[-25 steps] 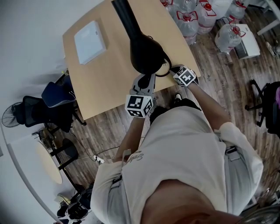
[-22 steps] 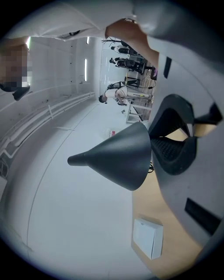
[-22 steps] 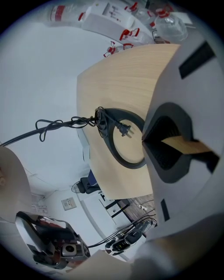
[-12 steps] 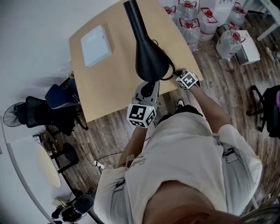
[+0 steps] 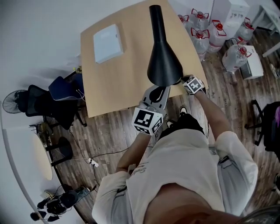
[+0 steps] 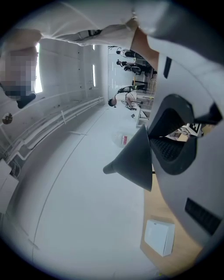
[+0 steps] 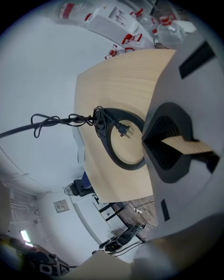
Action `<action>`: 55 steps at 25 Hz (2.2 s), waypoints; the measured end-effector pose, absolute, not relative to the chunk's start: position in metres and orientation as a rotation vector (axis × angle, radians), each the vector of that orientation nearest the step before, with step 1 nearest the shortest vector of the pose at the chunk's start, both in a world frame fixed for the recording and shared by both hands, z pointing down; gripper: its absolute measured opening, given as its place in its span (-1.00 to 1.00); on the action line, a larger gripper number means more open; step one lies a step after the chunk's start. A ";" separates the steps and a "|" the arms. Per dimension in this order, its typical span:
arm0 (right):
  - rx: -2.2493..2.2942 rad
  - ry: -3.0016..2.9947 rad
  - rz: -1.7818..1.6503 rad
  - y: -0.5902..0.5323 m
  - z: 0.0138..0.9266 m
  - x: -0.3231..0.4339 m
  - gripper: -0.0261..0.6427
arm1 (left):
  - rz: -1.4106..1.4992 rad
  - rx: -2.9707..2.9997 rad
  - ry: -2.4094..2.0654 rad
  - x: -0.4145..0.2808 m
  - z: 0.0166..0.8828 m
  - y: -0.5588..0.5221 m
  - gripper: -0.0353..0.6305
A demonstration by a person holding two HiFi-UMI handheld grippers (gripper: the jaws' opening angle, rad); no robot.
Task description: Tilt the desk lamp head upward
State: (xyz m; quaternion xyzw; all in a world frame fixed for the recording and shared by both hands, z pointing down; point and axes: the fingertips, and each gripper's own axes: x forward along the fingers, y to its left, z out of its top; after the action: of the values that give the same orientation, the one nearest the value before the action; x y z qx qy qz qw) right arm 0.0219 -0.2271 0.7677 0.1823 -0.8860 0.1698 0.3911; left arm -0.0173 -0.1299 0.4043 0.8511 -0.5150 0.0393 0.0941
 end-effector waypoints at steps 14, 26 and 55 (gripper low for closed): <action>0.404 -2.222 0.387 -0.229 0.767 0.021 -0.94 | 0.106 2.460 -1.665 -0.025 0.365 -0.129 -0.85; 0.366 -2.210 0.367 -0.229 0.766 0.017 -0.94 | -0.020 2.514 -1.676 -0.016 0.313 -0.134 -0.85; 0.281 -2.192 0.377 -0.229 0.764 0.014 -0.94 | 0.052 2.723 -1.744 -0.017 0.226 -0.154 -0.85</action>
State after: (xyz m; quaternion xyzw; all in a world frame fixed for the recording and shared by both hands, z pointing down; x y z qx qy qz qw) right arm 0.0142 -0.2291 0.7645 0.1128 -0.8804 0.1514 0.4350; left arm -0.0167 -0.1544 0.2263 0.8410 -0.5388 0.0162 -0.0462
